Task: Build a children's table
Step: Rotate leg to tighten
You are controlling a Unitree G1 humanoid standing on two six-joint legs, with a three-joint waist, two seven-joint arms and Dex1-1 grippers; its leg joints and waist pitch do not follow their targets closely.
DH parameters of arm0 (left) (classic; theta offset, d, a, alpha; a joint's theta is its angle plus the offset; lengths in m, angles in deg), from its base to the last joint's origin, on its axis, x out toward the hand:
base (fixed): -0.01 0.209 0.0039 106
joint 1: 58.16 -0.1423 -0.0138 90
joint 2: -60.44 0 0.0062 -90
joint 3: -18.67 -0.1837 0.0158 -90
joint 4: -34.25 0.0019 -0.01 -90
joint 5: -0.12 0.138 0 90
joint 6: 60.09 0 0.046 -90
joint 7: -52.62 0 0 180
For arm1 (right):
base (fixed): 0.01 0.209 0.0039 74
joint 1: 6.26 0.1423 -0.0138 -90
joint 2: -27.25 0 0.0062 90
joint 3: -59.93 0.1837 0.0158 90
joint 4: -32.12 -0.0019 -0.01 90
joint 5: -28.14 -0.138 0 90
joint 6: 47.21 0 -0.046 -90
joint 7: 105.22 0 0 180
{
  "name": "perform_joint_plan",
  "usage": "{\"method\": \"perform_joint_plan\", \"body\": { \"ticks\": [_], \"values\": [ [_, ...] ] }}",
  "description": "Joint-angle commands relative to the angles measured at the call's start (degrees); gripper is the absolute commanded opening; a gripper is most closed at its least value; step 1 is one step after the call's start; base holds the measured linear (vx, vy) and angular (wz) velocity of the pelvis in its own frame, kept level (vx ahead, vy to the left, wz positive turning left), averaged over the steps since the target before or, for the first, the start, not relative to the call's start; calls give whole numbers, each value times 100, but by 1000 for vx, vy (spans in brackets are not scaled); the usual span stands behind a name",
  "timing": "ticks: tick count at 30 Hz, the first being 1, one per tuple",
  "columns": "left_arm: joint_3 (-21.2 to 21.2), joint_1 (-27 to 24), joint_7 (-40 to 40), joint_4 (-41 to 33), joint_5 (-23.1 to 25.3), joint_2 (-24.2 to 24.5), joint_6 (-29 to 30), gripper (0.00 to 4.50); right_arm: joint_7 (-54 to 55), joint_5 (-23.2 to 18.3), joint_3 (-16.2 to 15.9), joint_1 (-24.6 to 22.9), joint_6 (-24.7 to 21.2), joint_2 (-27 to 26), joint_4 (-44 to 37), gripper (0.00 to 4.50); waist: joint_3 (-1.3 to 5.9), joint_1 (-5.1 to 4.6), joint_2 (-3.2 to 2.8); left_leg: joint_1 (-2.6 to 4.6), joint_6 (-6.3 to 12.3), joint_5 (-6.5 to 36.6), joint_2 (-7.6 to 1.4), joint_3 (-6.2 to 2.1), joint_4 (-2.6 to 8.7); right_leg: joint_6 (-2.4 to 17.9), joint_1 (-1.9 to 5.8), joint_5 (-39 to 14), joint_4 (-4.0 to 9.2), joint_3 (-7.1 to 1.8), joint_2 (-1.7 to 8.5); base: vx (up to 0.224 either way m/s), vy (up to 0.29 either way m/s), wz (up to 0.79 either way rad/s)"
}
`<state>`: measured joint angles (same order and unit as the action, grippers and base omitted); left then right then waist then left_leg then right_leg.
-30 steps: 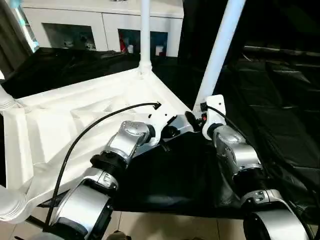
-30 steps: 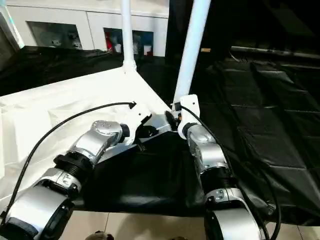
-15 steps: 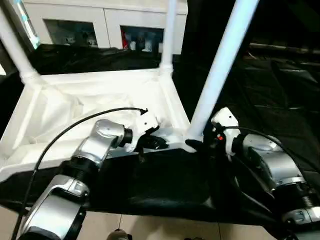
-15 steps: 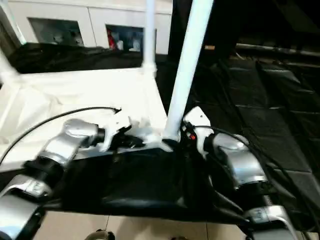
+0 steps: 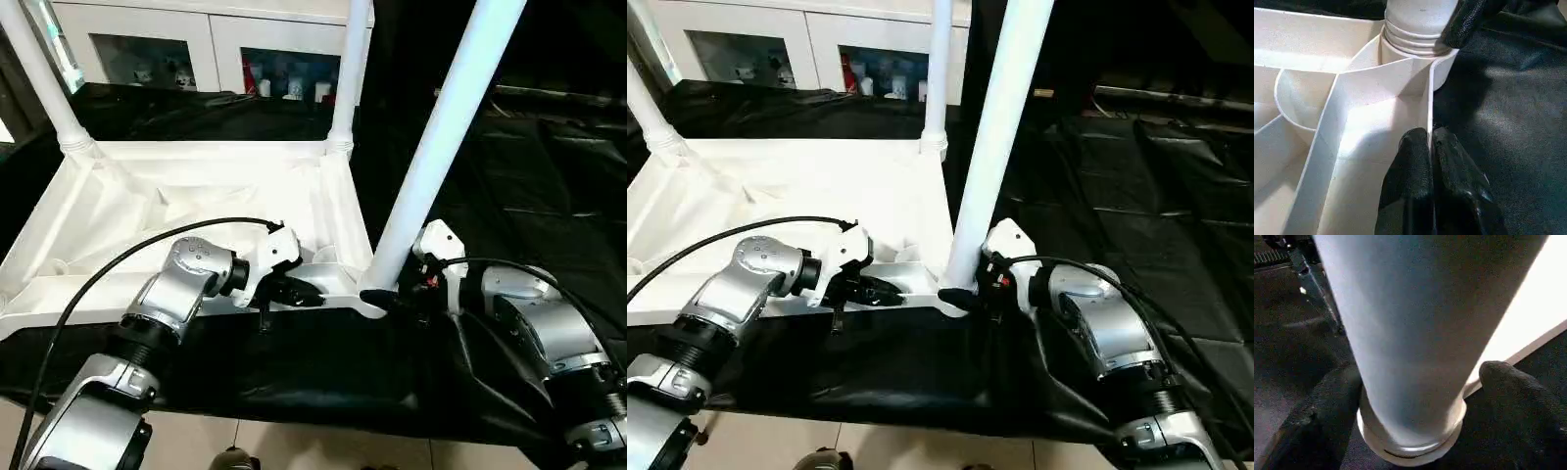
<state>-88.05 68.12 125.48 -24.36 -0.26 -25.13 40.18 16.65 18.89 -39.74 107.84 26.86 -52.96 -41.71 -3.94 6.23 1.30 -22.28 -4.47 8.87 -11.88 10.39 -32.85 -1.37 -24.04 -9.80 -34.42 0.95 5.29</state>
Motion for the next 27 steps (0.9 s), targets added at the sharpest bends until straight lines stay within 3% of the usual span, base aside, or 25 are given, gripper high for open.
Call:
{"method": "perform_joint_plan", "body": {
  "ticks": [1,12,19,24,27],
  "values": [
    [-101,-38,232,-252,-207,-66,-4,0,-3,-9,7,-49,-81,104,-98,365,392,-11,55,114,268,1244,-73,37,363,1342,278,-785,324,-82,165,0,0,0],
    [-101,-125,230,-353,-197,-46,53,0,-77,17,-41,-95,-101,141,-96,273,404,-11,75,115,326,1105,-69,45,338,1389,287,-666,304,-81,163,0,0,0],
    [-75,-188,176,-403,-212,-55,84,0,-50,-1,-39,-193,-28,70,-65,264,401,-4,113,118,340,1144,-78,42,343,1340,285,-885,314,-80,178,0,0,0],
    [178,0,-838,54,-18,-379,-2,0,1124,41,355,-116,17,-524,561,264,395,-46,108,107,193,1299,-57,40,353,1248,252,-1153,342,-84,168,0,0,0],
    [228,193,-1440,394,121,-683,100,0,2052,57,584,27,-55,-1050,984,263,382,-101,126,110,34,1575,-39,19,376,1097,253,-1658,387,-79,181,0,0,0]
  ]
}}
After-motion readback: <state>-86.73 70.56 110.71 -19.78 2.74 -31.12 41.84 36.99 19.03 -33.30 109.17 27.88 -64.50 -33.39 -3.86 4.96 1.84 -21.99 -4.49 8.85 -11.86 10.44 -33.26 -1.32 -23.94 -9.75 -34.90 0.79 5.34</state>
